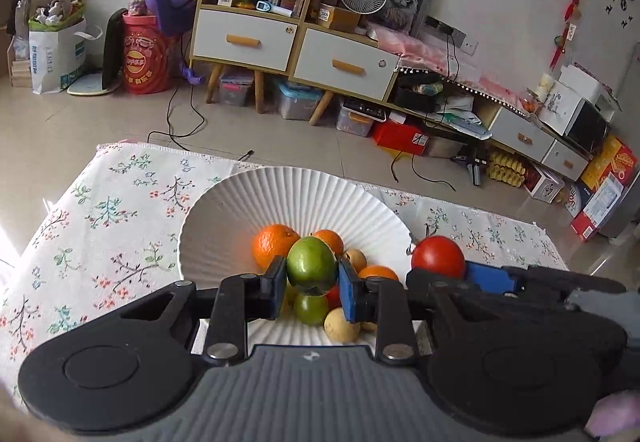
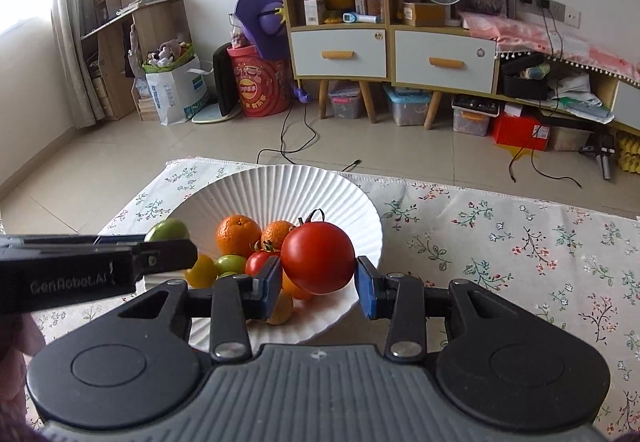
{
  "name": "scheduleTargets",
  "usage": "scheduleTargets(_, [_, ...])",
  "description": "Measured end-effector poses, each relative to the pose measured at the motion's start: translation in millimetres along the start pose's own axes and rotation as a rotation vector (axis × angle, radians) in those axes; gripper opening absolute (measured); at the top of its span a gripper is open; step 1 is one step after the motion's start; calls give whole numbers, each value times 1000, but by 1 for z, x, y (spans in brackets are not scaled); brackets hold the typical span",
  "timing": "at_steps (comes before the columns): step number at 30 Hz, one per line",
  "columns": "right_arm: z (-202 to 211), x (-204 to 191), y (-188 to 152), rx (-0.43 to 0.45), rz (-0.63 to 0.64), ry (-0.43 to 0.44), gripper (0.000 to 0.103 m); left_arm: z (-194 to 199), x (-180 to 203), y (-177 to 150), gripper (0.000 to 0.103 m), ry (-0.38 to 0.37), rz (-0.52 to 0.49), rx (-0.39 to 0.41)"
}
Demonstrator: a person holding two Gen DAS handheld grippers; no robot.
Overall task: Organize fruits
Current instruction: 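Carry the green fruit and red tomato into the white plate and open both tools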
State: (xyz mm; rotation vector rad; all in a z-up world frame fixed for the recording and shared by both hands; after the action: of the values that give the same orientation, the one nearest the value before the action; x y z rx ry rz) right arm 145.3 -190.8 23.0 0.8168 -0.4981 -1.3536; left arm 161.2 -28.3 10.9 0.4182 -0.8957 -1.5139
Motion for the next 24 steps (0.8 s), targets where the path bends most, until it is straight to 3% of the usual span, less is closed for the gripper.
scheduleTargets(11, [-35, 14, 9, -7, 10, 29, 36, -58, -8, 25, 25, -56, -49, -69])
scheduleTargets(14, [-36, 15, 9, 1, -3, 58, 30, -65, -11, 23, 25, -69, -48, -88])
scheduleTargets(24, [-41, 8, 5, -11, 3, 77, 29, -73, -14, 23, 26, -72, -41, -111])
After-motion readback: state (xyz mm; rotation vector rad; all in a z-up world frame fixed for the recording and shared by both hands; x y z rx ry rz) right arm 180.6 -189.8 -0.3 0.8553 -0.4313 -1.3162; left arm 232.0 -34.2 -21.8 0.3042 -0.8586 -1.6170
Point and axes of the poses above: each gripper's, at about its wrist camera, not at the fingertips, and z roughly against the way its jaws point, x to its right, y to its top, the point moved 2 cm from there along -z, roughly the way its jaws point, and after that the axes turned 1 degree about -z, right-handed, at the moved point
